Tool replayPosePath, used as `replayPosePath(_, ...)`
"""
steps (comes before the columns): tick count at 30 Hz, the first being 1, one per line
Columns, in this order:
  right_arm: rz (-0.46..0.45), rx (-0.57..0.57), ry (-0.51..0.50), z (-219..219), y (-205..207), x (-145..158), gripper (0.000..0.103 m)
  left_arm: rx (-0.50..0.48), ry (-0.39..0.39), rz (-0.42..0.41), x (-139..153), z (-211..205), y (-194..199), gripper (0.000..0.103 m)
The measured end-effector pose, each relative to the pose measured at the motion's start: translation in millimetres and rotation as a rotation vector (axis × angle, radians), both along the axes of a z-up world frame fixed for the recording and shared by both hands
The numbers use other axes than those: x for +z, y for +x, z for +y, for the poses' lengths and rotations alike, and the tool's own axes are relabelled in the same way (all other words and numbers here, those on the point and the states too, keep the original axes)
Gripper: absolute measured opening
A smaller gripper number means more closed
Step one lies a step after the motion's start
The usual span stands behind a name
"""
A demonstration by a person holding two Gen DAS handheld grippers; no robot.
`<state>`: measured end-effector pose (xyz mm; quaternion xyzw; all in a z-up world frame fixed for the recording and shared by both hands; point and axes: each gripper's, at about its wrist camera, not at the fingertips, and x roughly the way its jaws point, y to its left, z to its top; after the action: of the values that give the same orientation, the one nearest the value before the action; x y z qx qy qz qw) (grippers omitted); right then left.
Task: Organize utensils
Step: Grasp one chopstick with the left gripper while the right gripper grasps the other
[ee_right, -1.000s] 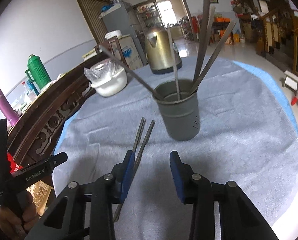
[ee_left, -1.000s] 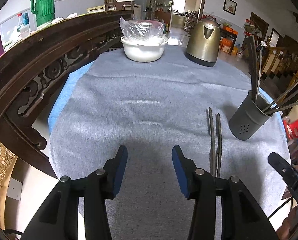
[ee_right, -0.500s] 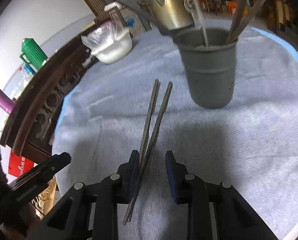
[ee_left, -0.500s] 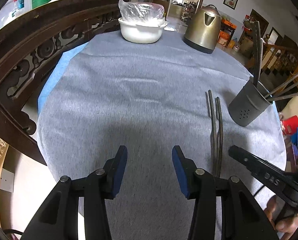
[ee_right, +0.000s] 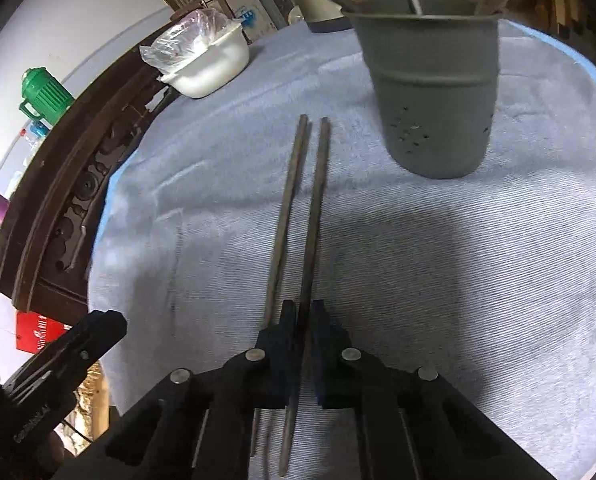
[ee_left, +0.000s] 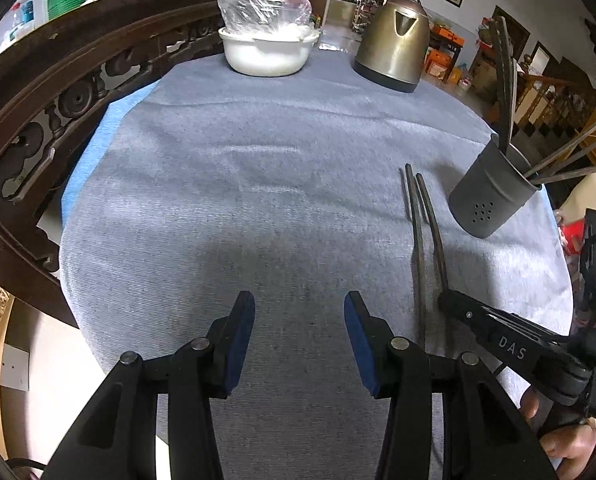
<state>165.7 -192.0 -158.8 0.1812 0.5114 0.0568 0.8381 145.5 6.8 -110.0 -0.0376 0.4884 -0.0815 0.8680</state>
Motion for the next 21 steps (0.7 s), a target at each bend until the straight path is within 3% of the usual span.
replayPosePath(5, -0.005, -0.036, -0.005, -19.2, -10.9, 0.5, 0.008, -0.041, -0.015, 0.014, 1.5, -13.1, 6.0, 0.048)
replayPosePath(11, 0.007, -0.085, 0.061, -45.0, -23.2, -1.3, 0.008, -0.149, -0.074, 0.096, -8.0, -44.0, 17.3, 0.048)
replayPosePath(20, -0.006, -0.116, 0.113, -71.8, -37.8, -4.2, 0.008, -0.239, -0.059, 0.162, -29.3, -82.0, 27.1, 0.047)
replayPosePath(21, -0.009, -0.112, 0.108, -71.0, -38.2, -4.0, 0.008, -0.247, -0.068, 0.164, -31.3, -84.5, 29.4, 0.044)
